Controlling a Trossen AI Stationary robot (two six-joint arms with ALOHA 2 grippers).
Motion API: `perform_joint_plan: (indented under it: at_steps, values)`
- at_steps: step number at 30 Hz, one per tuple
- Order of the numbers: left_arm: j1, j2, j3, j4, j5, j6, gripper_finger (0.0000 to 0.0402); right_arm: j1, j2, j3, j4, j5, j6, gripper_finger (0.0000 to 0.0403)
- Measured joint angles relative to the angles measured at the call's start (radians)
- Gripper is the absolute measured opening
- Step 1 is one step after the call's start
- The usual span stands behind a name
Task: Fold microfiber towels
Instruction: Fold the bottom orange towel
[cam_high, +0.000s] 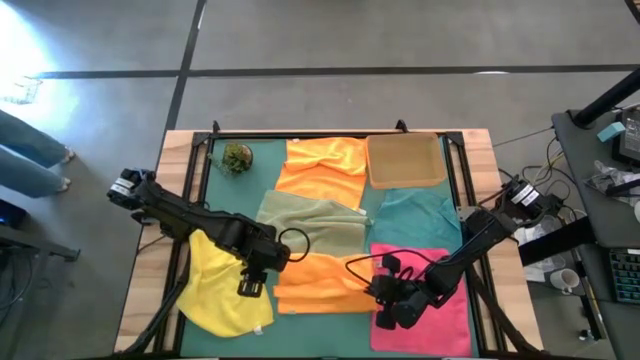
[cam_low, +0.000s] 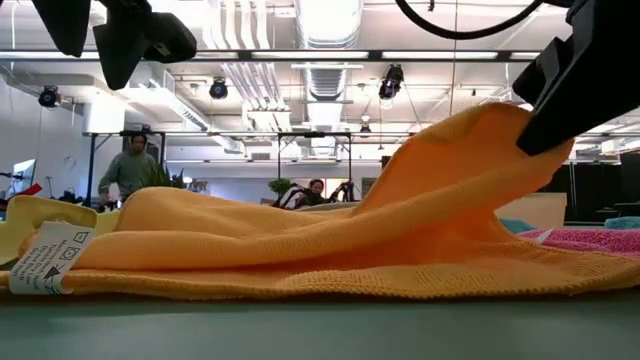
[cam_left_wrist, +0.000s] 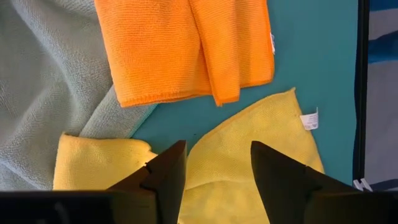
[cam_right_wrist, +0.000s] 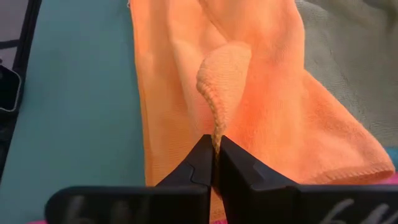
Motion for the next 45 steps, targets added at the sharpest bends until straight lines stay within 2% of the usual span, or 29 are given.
perform_joint_plan:
  at_steps: [12,16,21,25,31,39,45]
  values:
    - [0.000,0.000,0.000,0.000,0.000,-0.021,0.0164,0.000,-0.012,0.000,0.001,-0.024,-0.038,0.0135]
    - [0.000,0.000,0.000,0.001,0.001,-0.077,0.0164,-0.002,-0.043,0.010,0.008,-0.018,-0.062,0.0158]
    - [-0.024,-0.002,-0.038,0.099,-0.009,-0.126,0.0164,-0.058,-0.038,0.021,0.007,-0.032,-0.105,0.0159]
    - [-0.049,-0.007,-0.091,0.171,-0.021,-0.158,0.0164,-0.086,-0.020,0.042,0.007,-0.102,-0.135,0.0155]
    - [-0.090,-0.008,-0.135,0.200,-0.081,-0.182,0.0164,-0.087,0.003,0.068,0.012,-0.126,-0.235,0.0159]
    - [-0.104,-0.008,-0.164,0.213,-0.092,-0.182,0.0164,-0.088,0.106,0.107,-0.001,-0.135,-0.290,0.0162]
    - [-0.104,-0.008,-0.164,0.213,-0.091,-0.182,0.0164,-0.089,0.189,0.173,-0.115,-0.124,-0.310,0.0162]
